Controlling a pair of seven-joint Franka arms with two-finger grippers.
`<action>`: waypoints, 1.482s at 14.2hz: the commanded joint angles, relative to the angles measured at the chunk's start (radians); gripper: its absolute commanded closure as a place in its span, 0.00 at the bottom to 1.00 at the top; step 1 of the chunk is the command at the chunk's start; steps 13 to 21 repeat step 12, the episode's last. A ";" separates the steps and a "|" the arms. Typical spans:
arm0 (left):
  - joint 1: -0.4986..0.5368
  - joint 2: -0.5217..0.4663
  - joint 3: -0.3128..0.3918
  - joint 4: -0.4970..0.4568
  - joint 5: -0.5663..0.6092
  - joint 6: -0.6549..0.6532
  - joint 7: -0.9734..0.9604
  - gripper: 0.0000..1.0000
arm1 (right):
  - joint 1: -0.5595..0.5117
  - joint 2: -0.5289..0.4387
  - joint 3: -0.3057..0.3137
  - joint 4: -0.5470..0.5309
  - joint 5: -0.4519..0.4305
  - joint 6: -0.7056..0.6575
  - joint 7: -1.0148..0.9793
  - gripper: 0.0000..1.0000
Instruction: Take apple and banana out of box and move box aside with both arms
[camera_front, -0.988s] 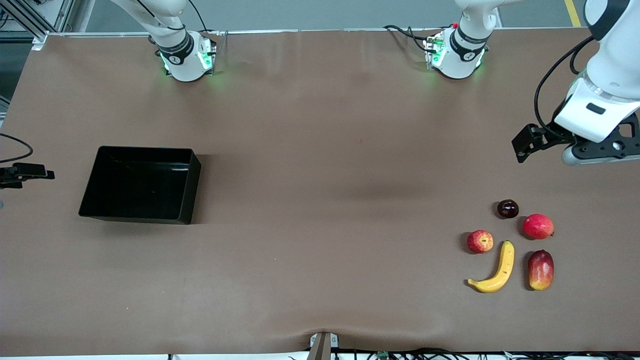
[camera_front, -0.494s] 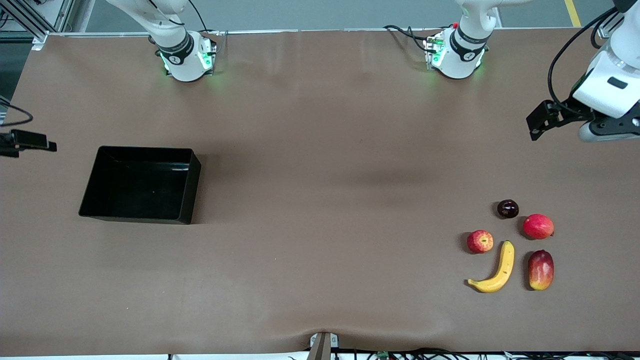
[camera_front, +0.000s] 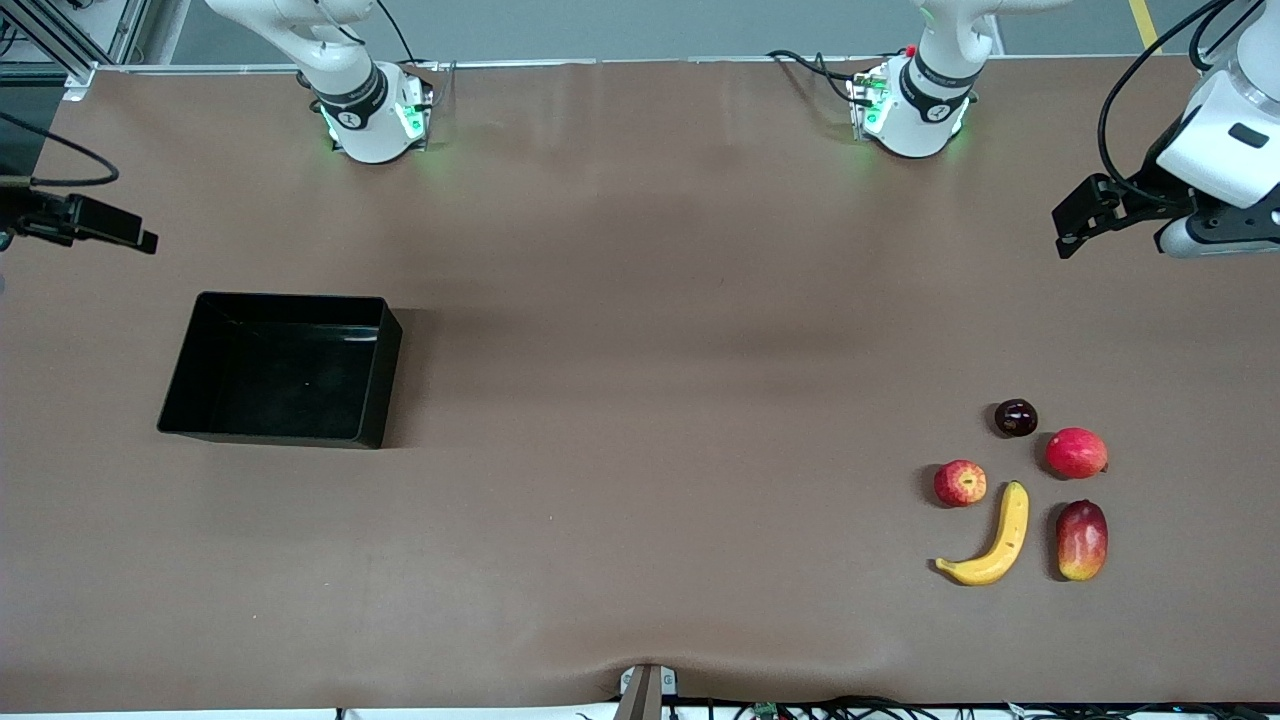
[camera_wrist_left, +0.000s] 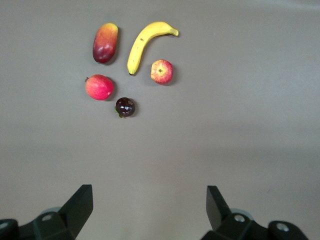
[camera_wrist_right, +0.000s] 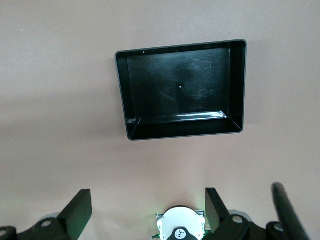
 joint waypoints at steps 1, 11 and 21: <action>0.002 -0.019 0.005 -0.012 -0.023 -0.010 0.034 0.00 | 0.036 -0.075 -0.013 -0.052 0.007 0.006 -0.042 0.00; 0.003 -0.014 0.008 0.003 -0.021 -0.010 0.034 0.00 | 0.110 -0.195 -0.125 -0.154 -0.026 0.049 -0.268 0.00; 0.005 -0.014 0.008 0.003 -0.021 -0.018 0.034 0.00 | 0.107 -0.194 -0.125 -0.154 -0.026 0.054 -0.297 0.00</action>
